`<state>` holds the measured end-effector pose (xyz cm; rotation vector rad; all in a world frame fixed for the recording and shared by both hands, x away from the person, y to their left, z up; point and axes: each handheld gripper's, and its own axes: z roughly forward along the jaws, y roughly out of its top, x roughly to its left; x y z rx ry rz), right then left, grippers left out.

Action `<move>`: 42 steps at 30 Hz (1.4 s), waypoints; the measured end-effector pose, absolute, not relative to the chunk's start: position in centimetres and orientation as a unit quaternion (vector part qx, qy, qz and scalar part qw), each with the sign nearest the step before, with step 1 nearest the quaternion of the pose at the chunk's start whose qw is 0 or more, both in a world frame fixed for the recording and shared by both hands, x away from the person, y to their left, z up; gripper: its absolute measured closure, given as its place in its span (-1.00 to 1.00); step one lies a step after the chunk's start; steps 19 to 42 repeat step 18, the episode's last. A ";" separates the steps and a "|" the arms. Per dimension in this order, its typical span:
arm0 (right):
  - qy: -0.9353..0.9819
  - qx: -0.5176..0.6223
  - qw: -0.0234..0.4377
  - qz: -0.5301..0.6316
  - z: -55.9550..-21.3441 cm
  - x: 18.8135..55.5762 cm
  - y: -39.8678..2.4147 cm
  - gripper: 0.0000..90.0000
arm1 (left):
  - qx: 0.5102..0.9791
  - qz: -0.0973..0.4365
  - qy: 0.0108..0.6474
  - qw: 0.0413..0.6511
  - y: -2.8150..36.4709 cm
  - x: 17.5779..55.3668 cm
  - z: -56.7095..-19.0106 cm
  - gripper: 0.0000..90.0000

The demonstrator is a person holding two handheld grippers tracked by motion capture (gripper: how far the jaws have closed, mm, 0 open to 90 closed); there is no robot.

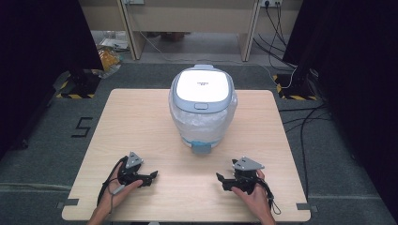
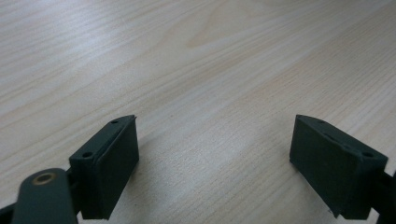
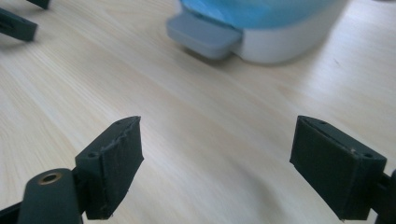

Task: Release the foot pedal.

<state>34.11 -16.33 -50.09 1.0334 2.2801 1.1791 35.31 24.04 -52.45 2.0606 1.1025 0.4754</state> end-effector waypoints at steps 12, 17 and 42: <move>0.812 0.406 0.187 0.374 -51.5 32.2 -19.5 -0.62 | 0.803 0.185 0.430 0.369 24.1 35.3 -52.5 -0.68; 0.822 0.415 0.178 0.348 -51.7 32.4 -19.4 -0.67 | 0.804 0.185 0.429 0.369 24.1 35.2 -52.4 -0.68; 0.821 0.417 0.179 0.347 -51.7 32.4 -19.4 -0.67 | 0.804 0.185 0.429 0.369 24.1 35.2 -52.4 -0.68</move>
